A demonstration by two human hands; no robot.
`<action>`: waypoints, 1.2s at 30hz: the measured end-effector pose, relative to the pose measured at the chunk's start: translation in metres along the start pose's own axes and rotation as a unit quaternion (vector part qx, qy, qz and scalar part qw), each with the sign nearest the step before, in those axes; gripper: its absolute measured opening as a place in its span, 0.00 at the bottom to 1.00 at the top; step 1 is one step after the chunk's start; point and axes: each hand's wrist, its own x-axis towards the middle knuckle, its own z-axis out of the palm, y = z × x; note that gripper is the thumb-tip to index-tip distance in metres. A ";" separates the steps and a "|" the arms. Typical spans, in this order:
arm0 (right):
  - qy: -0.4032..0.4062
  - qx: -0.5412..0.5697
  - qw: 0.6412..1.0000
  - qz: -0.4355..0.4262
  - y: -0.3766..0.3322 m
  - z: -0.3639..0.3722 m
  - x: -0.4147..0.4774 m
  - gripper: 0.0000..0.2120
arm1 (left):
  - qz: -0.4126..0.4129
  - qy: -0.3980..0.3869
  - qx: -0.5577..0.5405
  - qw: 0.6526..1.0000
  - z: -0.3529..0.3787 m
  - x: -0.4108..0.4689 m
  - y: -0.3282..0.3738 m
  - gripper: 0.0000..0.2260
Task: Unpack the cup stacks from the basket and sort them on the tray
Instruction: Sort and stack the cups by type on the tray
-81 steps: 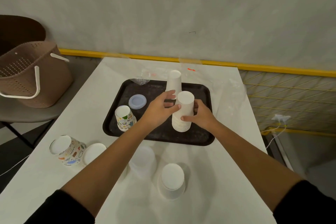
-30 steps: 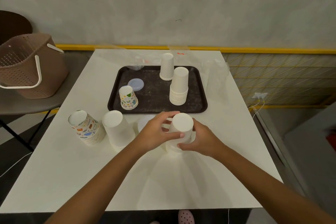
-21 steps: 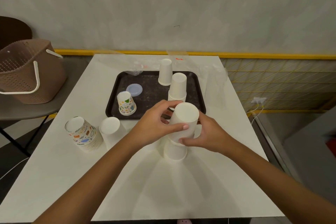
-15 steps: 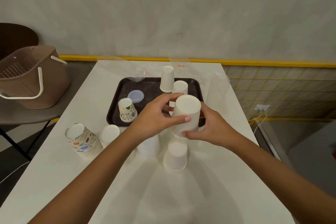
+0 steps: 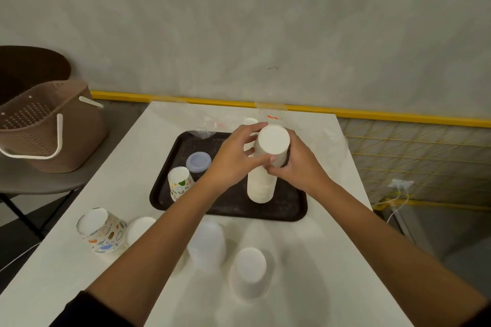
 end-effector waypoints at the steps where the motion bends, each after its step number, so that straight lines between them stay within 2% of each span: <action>1: -0.001 0.002 1.000 0.005 0.004 0.003 0.006 0.37 | -0.010 0.003 0.004 1.000 0.002 0.005 -0.005 0.29; 9: -0.027 0.031 0.996 0.076 0.031 0.028 0.029 0.37 | -0.094 0.018 0.008 0.995 0.017 0.028 -0.039 0.26; 15: -0.071 0.037 0.985 0.151 0.050 0.043 0.024 0.37 | -0.171 0.003 0.018 0.985 0.021 0.014 -0.055 0.23; 20: -0.076 0.031 0.979 0.185 0.060 0.045 0.009 0.40 | -0.196 -0.009 0.030 0.980 0.016 -0.006 -0.055 0.23; 24: -0.079 0.031 0.978 0.190 0.059 0.041 -0.009 0.39 | -0.198 -0.033 0.015 0.979 0.009 -0.027 -0.053 0.20; 30: -0.088 0.039 0.980 0.172 0.051 0.035 -0.050 0.33 | -0.198 -0.064 -0.017 0.978 0.004 -0.069 -0.049 0.19; 36: -0.140 0.034 0.977 0.156 0.048 0.034 -0.101 0.32 | -0.220 -0.131 -0.056 0.965 -0.001 -0.114 -0.050 0.19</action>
